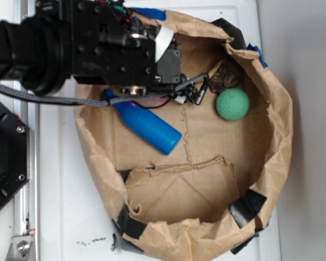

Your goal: Grab the blue sponge.

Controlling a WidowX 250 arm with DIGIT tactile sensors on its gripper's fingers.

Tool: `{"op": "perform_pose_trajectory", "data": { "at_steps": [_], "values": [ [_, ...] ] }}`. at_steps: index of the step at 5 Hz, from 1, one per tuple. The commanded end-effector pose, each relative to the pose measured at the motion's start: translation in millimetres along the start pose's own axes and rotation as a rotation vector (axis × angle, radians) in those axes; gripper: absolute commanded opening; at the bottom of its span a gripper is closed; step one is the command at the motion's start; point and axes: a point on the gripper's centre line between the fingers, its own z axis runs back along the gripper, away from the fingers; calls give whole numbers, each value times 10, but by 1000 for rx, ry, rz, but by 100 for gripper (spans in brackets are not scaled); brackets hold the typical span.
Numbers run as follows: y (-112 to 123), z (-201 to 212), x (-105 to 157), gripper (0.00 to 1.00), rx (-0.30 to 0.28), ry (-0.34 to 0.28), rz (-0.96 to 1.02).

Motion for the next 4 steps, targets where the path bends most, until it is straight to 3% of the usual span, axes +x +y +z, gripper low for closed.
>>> {"op": "perform_pose_trajectory", "data": {
  "at_steps": [1, 4],
  "values": [
    [85, 80, 17, 0, -3, -20, 24],
    [102, 112, 7, 0, -19, -27, -8]
  ]
}}
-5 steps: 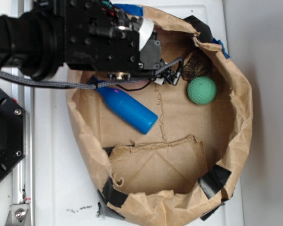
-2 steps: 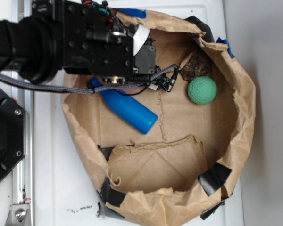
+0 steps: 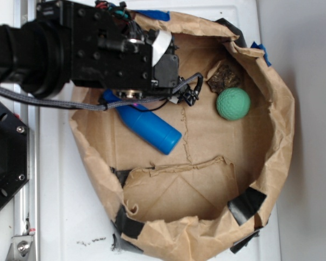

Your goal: Grab the blue sponge.

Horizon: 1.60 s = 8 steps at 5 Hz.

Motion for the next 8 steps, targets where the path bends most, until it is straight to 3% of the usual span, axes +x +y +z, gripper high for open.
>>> {"op": "perform_pose_trajectory", "data": {
  "at_steps": [1, 2, 3, 4, 5, 6, 7, 8],
  "values": [
    [24, 327, -18, 0, -106, -8, -93],
    [-84, 649, -77, 0, -263, 56, -307],
    [-130, 1158, -92, 0, -468, 171, -503],
    [-180, 1586, -207, 0, -517, 299, -631],
    [-225, 1824, -174, 0, -473, 424, -591],
    [-240, 1812, -57, 0, -385, 410, -586],
    [-251, 1761, -20, 0, -319, 284, -639],
    [-273, 1740, -50, 0, -309, 267, -648]
  ]
}}
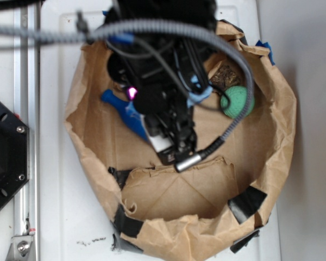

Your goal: Grab the blue sponge.

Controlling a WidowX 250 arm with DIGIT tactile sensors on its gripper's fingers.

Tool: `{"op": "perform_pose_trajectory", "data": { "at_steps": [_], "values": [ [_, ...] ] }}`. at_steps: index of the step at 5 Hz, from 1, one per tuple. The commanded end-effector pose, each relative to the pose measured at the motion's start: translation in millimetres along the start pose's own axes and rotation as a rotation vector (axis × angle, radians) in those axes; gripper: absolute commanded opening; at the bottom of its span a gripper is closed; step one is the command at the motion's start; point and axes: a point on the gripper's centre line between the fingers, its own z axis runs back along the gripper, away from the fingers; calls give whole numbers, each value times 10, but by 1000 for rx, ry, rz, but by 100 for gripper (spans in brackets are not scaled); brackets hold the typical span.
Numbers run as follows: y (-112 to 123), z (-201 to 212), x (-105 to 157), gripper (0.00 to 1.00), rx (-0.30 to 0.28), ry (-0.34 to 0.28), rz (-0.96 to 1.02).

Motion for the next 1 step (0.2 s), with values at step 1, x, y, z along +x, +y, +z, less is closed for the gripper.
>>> {"op": "perform_pose_trajectory", "data": {
  "at_steps": [1],
  "values": [
    [73, 130, -39, 0, 24, -61, -5]
  ]
}}
